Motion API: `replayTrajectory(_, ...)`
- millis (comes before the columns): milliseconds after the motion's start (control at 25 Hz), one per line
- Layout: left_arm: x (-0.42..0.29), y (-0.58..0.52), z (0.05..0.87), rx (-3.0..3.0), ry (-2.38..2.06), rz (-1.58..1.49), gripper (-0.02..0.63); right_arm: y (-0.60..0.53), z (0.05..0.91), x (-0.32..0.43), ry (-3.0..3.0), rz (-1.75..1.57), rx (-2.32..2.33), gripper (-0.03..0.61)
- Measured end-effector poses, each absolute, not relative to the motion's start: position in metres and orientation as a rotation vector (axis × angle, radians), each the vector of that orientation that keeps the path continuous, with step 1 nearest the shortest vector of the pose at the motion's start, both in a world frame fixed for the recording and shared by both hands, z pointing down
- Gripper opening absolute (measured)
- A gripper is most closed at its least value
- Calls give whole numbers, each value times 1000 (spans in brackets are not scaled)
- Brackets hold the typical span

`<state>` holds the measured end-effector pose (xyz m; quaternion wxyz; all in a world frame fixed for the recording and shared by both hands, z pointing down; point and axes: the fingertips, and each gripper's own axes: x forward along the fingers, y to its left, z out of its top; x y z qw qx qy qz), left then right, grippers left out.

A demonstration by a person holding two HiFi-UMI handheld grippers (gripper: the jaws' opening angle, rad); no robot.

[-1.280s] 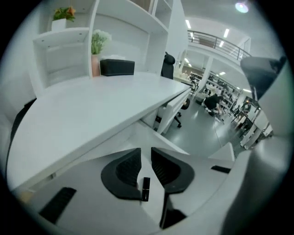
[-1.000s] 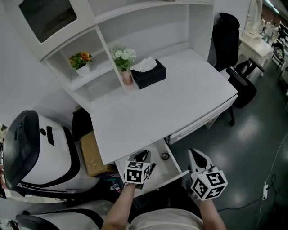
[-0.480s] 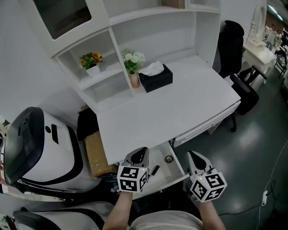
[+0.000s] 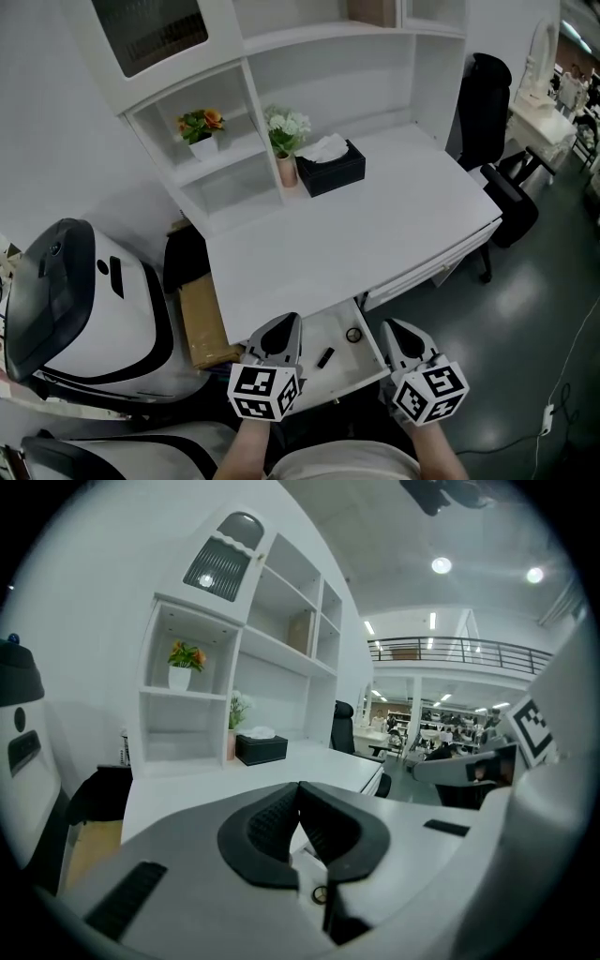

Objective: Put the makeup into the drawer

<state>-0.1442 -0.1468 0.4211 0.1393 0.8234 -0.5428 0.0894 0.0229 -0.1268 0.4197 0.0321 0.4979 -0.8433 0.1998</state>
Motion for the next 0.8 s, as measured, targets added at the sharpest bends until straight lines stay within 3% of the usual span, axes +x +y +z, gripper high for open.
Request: replayTrajectory(800, -152, -139, 413, 2389, -1573, 211, 4, -122, 421, 16, -2575, 599, 1508, 2)
